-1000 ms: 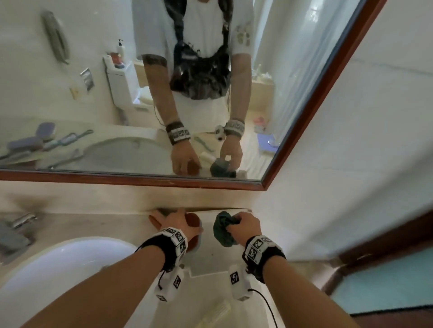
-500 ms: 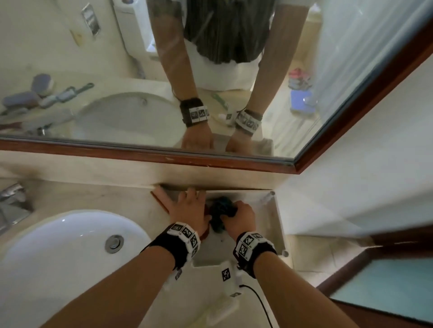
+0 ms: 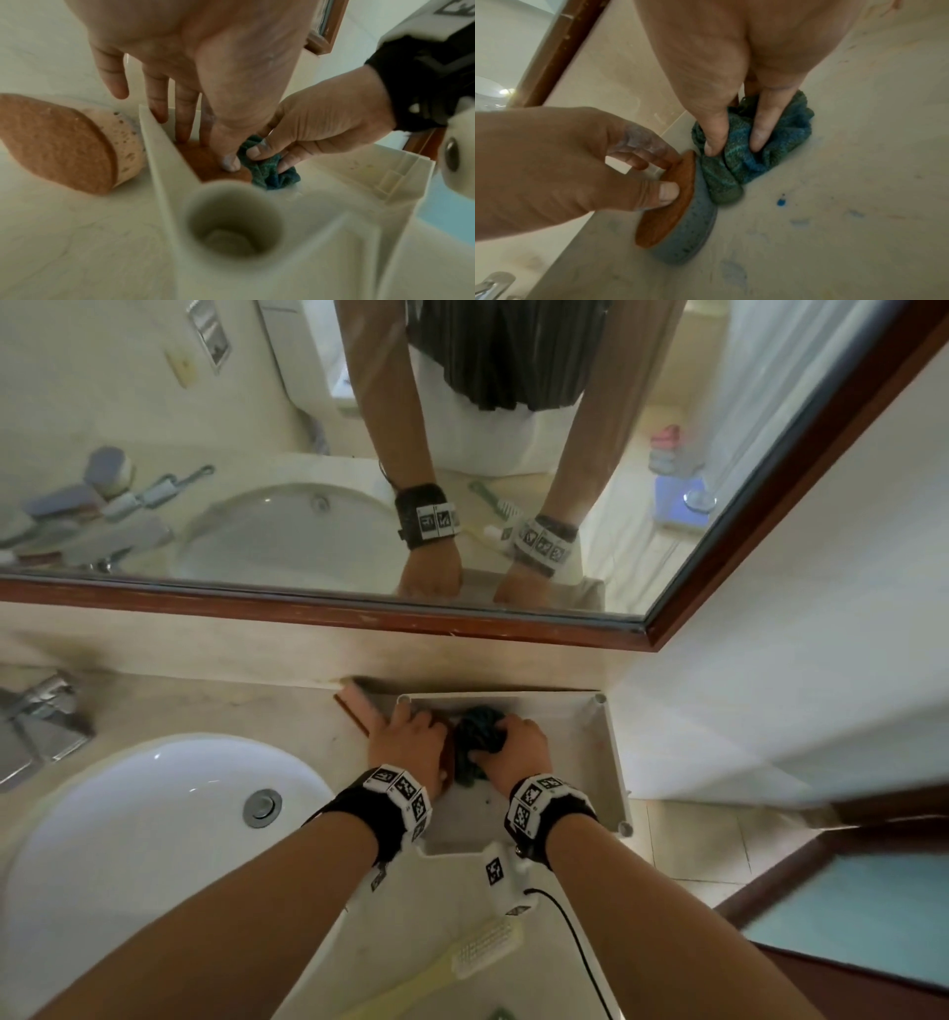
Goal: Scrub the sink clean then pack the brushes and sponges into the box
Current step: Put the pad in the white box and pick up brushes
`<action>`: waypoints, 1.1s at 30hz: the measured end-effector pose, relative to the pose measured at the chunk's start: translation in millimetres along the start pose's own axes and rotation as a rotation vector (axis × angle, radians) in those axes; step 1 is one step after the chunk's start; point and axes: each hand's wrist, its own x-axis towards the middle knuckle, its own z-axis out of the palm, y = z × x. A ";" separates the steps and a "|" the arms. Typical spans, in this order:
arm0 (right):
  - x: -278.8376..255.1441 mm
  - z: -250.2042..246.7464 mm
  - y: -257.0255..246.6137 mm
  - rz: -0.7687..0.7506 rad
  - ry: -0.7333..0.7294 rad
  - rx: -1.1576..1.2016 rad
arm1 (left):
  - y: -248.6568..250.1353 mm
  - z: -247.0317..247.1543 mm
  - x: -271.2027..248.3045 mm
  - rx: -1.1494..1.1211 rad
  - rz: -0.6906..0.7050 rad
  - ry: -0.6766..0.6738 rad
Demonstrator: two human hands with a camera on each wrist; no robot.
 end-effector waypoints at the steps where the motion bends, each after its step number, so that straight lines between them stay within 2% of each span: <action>1: -0.5 -1.7 -0.9 -0.008 -0.020 -0.014 | 0.3 0.6 -0.7 -0.002 -0.003 0.004; 6: -13.6 -24.8 -7.5 -0.092 -0.112 -0.076 | -12.0 -16.4 -5.4 -0.040 0.017 0.057; 9: -26.4 -48.7 -13.3 -0.140 -0.072 -0.093 | -26.3 -39.9 -16.7 -0.071 0.001 0.135; 14: -51.7 -82.4 -27.5 -0.199 -0.021 -0.073 | -35.9 -68.7 -54.4 -0.178 -0.044 0.138; 19: -82.4 -100.5 -46.8 -0.276 -0.030 -0.032 | -37.9 -84.6 -103.8 -0.414 -0.107 0.146; 25: -121.9 -106.6 -74.1 -0.408 -0.001 -0.044 | -46.9 -91.9 -146.5 -0.550 -0.149 0.265; 29: -144.4 -102.9 -77.6 -0.407 0.059 -0.003 | -51.9 -74.9 -153.5 -0.551 -0.108 0.252; 33: -171.5 -103.6 -75.1 -0.319 0.165 0.033 | -56.3 -60.4 -153.4 -0.573 -0.006 0.197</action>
